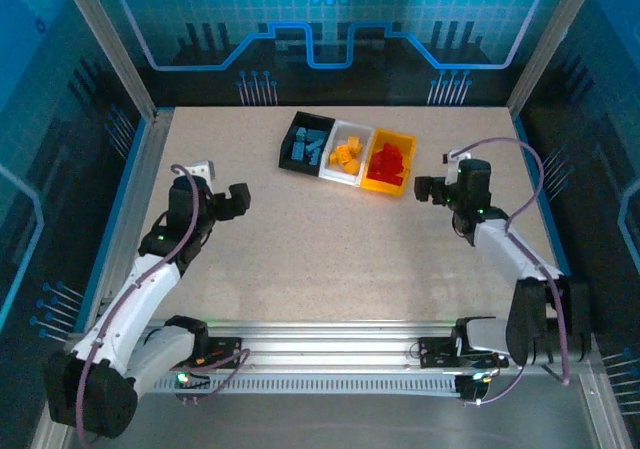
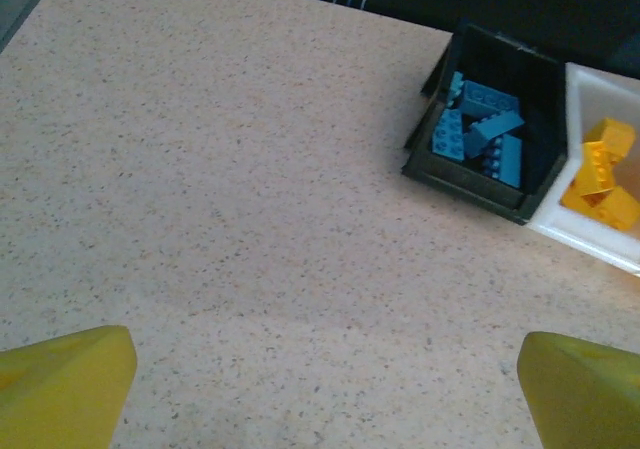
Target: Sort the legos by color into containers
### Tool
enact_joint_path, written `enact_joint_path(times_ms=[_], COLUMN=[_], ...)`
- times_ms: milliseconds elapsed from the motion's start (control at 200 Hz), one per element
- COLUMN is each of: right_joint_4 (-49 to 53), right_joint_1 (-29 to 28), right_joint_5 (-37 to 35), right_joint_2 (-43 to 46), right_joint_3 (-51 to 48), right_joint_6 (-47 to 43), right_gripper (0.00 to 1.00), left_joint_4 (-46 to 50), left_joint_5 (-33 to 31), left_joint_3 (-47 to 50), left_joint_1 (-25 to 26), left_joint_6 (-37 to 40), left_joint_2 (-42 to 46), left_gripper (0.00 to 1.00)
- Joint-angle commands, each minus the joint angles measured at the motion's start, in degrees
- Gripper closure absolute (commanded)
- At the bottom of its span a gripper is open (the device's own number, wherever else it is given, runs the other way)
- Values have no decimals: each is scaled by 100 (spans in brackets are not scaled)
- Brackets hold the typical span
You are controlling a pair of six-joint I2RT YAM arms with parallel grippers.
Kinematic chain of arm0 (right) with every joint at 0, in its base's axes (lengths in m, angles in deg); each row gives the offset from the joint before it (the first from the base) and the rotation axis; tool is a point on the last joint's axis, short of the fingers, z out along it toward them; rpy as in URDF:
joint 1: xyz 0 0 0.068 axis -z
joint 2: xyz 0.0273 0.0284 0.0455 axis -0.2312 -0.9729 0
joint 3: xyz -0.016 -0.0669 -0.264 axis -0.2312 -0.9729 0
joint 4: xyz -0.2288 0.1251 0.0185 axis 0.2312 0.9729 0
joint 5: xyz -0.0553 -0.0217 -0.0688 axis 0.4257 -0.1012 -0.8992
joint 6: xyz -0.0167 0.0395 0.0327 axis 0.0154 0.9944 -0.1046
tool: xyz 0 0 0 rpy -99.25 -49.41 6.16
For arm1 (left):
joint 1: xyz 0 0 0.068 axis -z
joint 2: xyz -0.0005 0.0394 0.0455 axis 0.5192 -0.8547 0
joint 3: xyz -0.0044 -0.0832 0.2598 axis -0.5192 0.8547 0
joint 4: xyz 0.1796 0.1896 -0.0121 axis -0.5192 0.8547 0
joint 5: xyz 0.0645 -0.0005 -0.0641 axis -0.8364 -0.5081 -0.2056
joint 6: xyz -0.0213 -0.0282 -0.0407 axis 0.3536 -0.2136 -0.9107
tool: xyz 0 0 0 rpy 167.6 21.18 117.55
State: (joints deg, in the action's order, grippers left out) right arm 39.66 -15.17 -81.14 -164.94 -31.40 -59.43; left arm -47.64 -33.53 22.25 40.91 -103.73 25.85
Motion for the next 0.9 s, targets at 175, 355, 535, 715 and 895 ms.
enact_joint_path(times_ms=[175, 355, 535, 715, 895], right_joint_4=[-1423, -1664, -1776, -1861, -1894], right_joint_1=[57, 63, 64, 56, 50], right_joint_5=[137, 130, 180, 296, 332], right_joint_2=[-420, -504, -590, -570, -564], right_joint_3=[-494, -614, -707, -841, -886], right_joint_6=[-322, -453, -470, -506, -604], right_gripper=[0, 0, 0, 0, 0], left_joint_4=[-684, -1457, -2437, -3440, -4130], left_joint_5=[-623, -667, -795, -784, -616], left_joint_3=[256, 502, 879, 1131, 1146], left_joint_1=[-83, -86, -118, -273, -399], left_joint_6=[242, 518, 1012, 1100, 1154], left_joint_2=[-380, -814, -1444, -2016, -2688], left_gripper=[1, 1, 1, 1, 1])
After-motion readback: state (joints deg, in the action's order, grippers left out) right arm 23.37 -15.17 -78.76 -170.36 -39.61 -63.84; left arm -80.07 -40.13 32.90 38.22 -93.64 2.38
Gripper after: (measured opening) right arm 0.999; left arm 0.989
